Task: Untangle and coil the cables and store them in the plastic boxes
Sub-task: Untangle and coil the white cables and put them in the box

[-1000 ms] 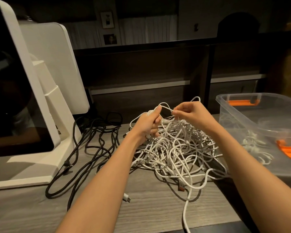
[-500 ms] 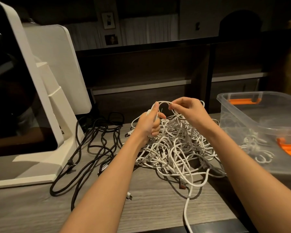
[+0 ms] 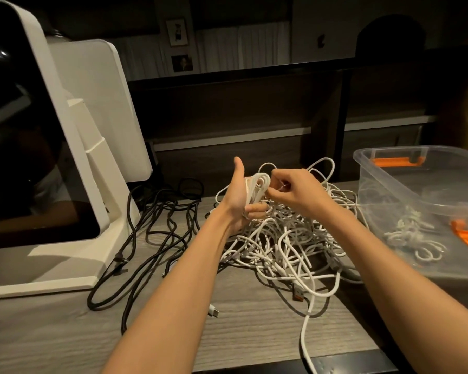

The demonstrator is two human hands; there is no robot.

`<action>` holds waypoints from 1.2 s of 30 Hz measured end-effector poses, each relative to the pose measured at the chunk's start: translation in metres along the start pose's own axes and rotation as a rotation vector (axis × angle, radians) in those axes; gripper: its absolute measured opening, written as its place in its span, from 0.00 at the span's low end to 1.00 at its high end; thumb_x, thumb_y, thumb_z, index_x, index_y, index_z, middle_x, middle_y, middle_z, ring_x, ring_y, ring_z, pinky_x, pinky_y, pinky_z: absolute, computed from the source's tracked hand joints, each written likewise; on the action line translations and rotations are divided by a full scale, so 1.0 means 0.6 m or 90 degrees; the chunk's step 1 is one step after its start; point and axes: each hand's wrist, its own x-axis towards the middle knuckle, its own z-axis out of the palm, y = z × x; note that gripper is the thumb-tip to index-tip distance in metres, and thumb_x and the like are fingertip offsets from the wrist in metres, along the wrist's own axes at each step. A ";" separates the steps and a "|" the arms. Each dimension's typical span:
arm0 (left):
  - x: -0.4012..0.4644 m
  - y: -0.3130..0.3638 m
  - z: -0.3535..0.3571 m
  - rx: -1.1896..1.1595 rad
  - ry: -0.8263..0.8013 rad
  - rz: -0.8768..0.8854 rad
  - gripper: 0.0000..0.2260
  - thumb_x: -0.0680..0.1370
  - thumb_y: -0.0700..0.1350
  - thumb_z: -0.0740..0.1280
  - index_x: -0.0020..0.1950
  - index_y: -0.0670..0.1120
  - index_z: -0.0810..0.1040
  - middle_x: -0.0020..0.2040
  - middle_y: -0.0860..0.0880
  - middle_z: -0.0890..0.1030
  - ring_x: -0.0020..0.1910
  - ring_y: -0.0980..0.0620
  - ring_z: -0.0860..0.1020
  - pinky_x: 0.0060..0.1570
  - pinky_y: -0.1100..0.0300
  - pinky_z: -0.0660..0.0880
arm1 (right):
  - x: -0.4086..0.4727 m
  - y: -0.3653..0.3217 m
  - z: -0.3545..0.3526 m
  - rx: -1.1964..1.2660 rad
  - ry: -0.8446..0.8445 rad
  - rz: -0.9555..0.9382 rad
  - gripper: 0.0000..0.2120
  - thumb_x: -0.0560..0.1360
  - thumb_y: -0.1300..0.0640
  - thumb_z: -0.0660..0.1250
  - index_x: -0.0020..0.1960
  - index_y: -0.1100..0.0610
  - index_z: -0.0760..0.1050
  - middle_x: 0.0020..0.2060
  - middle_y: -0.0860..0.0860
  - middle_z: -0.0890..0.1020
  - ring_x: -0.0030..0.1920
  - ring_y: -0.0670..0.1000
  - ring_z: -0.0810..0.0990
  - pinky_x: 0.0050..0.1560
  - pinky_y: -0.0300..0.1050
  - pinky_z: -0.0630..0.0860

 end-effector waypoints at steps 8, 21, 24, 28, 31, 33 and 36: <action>0.031 -0.009 -0.012 0.076 0.419 0.054 0.21 0.84 0.58 0.48 0.57 0.45 0.73 0.32 0.48 0.80 0.28 0.53 0.70 0.27 0.60 0.66 | -0.008 -0.016 -0.001 0.197 -0.169 -0.036 0.06 0.75 0.52 0.69 0.42 0.53 0.80 0.40 0.42 0.82 0.49 0.35 0.78 0.49 0.41 0.77; 0.024 -0.019 0.020 0.320 0.290 0.238 0.22 0.85 0.52 0.48 0.43 0.47 0.77 0.37 0.48 0.78 0.36 0.57 0.76 0.36 0.66 0.72 | -0.001 0.003 0.019 0.241 0.083 0.094 0.08 0.74 0.52 0.71 0.41 0.57 0.81 0.28 0.45 0.76 0.27 0.40 0.72 0.30 0.31 0.66; 0.029 -0.016 0.017 0.183 0.323 0.193 0.17 0.85 0.54 0.50 0.48 0.47 0.72 0.36 0.46 0.74 0.28 0.54 0.72 0.23 0.66 0.67 | -0.002 0.011 0.027 0.184 0.077 0.142 0.13 0.74 0.51 0.70 0.37 0.60 0.79 0.27 0.47 0.75 0.28 0.42 0.70 0.32 0.36 0.66; 0.044 -0.017 -0.002 0.173 0.478 0.201 0.13 0.83 0.54 0.56 0.44 0.49 0.69 0.40 0.47 0.75 0.36 0.49 0.74 0.32 0.57 0.70 | -0.012 -0.006 0.024 -0.010 -0.055 0.036 0.10 0.78 0.49 0.63 0.45 0.53 0.80 0.36 0.46 0.80 0.37 0.46 0.76 0.42 0.49 0.76; 0.046 -0.023 -0.014 0.233 0.552 0.231 0.11 0.83 0.53 0.57 0.43 0.49 0.68 0.39 0.49 0.74 0.40 0.49 0.74 0.39 0.55 0.70 | -0.017 -0.020 0.013 -0.034 -0.120 -0.016 0.09 0.77 0.55 0.64 0.54 0.51 0.81 0.42 0.41 0.80 0.40 0.39 0.76 0.47 0.42 0.75; 0.042 -0.026 -0.019 0.289 0.566 0.248 0.10 0.83 0.51 0.58 0.44 0.48 0.69 0.37 0.51 0.73 0.37 0.52 0.73 0.36 0.59 0.69 | -0.018 -0.023 0.012 -0.010 -0.132 -0.055 0.09 0.77 0.56 0.66 0.56 0.54 0.81 0.42 0.39 0.79 0.41 0.38 0.76 0.48 0.38 0.74; 0.036 -0.027 -0.019 0.367 0.557 0.295 0.11 0.82 0.49 0.62 0.40 0.49 0.69 0.34 0.51 0.72 0.35 0.53 0.73 0.34 0.62 0.68 | -0.021 -0.022 0.020 0.050 -0.077 -0.085 0.09 0.76 0.53 0.68 0.51 0.55 0.83 0.33 0.39 0.79 0.33 0.39 0.77 0.39 0.32 0.72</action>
